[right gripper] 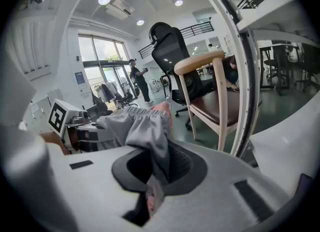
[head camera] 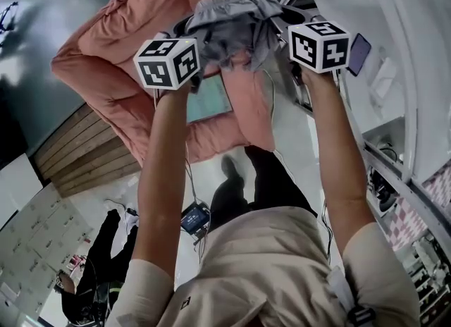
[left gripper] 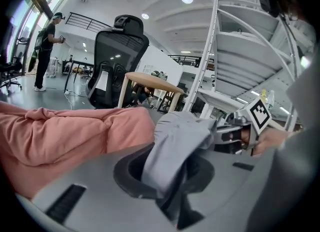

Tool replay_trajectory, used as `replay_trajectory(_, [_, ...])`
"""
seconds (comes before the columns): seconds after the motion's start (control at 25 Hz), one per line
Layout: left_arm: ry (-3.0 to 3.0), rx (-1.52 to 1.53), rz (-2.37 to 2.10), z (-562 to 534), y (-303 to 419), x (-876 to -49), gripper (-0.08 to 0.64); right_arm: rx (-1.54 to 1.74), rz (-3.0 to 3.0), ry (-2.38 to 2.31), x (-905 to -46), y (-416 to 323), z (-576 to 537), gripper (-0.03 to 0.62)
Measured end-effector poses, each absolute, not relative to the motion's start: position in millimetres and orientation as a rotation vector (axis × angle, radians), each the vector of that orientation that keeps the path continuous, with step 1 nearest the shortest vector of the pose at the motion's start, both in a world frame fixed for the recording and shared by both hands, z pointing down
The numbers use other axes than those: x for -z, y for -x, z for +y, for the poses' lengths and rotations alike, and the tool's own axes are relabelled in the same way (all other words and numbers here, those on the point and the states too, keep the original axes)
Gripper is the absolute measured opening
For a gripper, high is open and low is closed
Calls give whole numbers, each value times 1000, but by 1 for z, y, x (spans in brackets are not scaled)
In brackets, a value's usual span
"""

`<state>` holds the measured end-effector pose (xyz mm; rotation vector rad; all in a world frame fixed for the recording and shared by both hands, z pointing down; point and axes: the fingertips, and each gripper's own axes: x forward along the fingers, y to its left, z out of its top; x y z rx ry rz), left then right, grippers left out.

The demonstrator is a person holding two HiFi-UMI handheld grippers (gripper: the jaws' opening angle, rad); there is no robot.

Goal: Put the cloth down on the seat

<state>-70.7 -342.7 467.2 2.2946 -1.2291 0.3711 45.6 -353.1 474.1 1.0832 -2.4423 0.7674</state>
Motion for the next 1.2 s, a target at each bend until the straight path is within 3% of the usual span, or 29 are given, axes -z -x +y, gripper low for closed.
replay_trajectory(0.64, [-2144,-524,-1283,-370,94,-566,72,-844,-2296,-1119,-585,-48,-395,20])
replay_trajectory(0.92, [-2085,-592,-1272,-368,107,-609,198,-877,-2262,-1073,-622,-34,-393,48])
replay_trajectory(1.2, [-2099,-553,-1188,-344,118,-623,247,-868,-2225,-993,-638,-25,-379,71])
